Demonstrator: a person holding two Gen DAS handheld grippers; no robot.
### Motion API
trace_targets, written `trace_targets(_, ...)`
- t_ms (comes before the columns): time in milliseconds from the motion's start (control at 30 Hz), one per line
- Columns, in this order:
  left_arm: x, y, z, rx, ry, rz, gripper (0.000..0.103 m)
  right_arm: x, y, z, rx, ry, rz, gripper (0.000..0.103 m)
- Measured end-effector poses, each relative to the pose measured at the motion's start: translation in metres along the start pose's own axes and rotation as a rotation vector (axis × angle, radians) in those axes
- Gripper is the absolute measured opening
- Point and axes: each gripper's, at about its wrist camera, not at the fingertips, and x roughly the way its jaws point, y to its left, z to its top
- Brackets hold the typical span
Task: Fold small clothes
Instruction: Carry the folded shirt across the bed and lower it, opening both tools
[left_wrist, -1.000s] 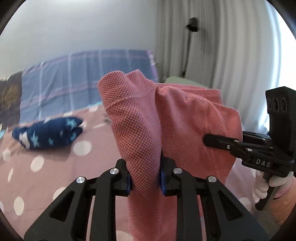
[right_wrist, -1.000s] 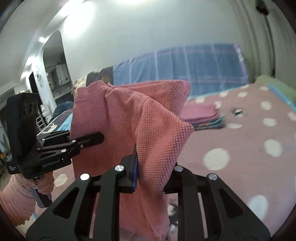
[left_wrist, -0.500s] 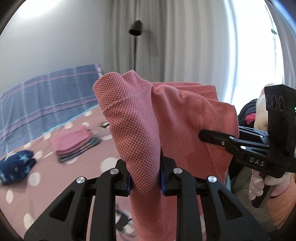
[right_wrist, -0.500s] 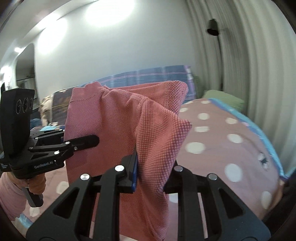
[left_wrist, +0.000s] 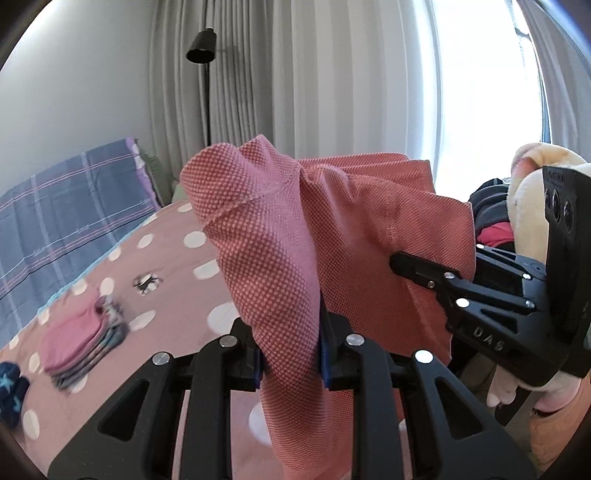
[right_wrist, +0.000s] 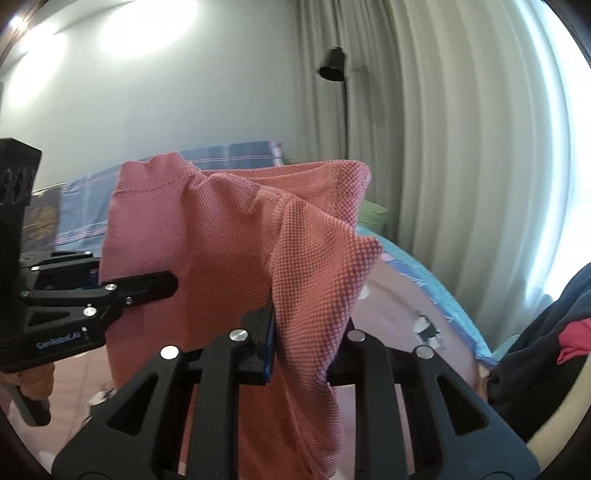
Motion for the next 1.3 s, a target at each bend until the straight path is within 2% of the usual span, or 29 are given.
trace_targets(167, 0.044, 0.007, 0.011, -0.031, 0.046, -0.042, 0.023, 0.031, -0.02, 0.007, 0.067, 0.036, -0.045, 0.019)
trace_targets(400, 0.098, 0.023, 0.018, -0.069, 0.106, -0.063, 0.023, 0.094, -0.033, 0.013, 0.071, 0.116, -0.114, 0.019)
trace_targets(600, 0.146, 0.044, 0.024, -0.19, 0.179, -0.092, 0.023, 0.147, -0.039, 0.023, 0.094, 0.187, -0.167, 0.019)
trace_targets(633, 0.156, 0.047, 0.023, -0.197, 0.196, -0.09, 0.024, 0.165, -0.041, 0.022, 0.088, 0.233, -0.168, 0.02)
trace_targets(667, 0.166, 0.049, 0.021, -0.193, 0.213, -0.077, 0.026, 0.181, -0.045, 0.019, 0.075, 0.27, -0.178, 0.027)
trace_targets(700, 0.178, 0.053, 0.017, -0.189, 0.23, -0.031, 0.034, 0.189, -0.047, 0.017, 0.071, 0.283, -0.196, 0.032)
trace_targets(733, 0.186, 0.058, 0.011, -0.186, 0.238, 0.021, 0.039, 0.197, -0.055, 0.009, 0.086, 0.29, -0.257, 0.033)
trace_targets(767, 0.191, 0.061, 0.005, -0.176, 0.24, 0.076, 0.039, 0.198, -0.063, 0.003, 0.12, 0.291, -0.309, 0.034)
trace_targets(800, 0.193, 0.065, -0.004, -0.151, 0.229, 0.133, 0.039, 0.195, -0.07, -0.006, 0.174, 0.293, -0.31, 0.034)
trace_targets(867, 0.188, 0.069, -0.018, -0.131, 0.235, 0.113, 0.039, 0.188, -0.072, -0.023, 0.228, 0.306, -0.231, 0.032)
trace_targets(1000, 0.178, 0.054, -0.039, -0.059, 0.237, 0.042, 0.039, 0.184, -0.05, -0.062, 0.142, 0.366, -0.123, 0.031)
trace_targets(1100, 0.19, 0.031, -0.063, 0.065, 0.304, 0.08, 0.04, 0.202, -0.04, -0.096, 0.107, 0.47, -0.141, 0.03)
trace_targets(1167, 0.192, 0.021, -0.075, 0.125, 0.267, 0.134, 0.04, 0.197, -0.04, -0.104, 0.109, 0.427, -0.147, 0.03)
trace_targets(1267, 0.187, 0.025, -0.074, 0.104, 0.26, 0.148, 0.043, 0.188, -0.039, -0.103, 0.117, 0.446, -0.173, 0.03)
trace_targets(1300, 0.179, 0.028, -0.073, 0.06, 0.264, 0.148, 0.049, 0.179, -0.038, -0.099, 0.148, 0.456, -0.186, 0.03)
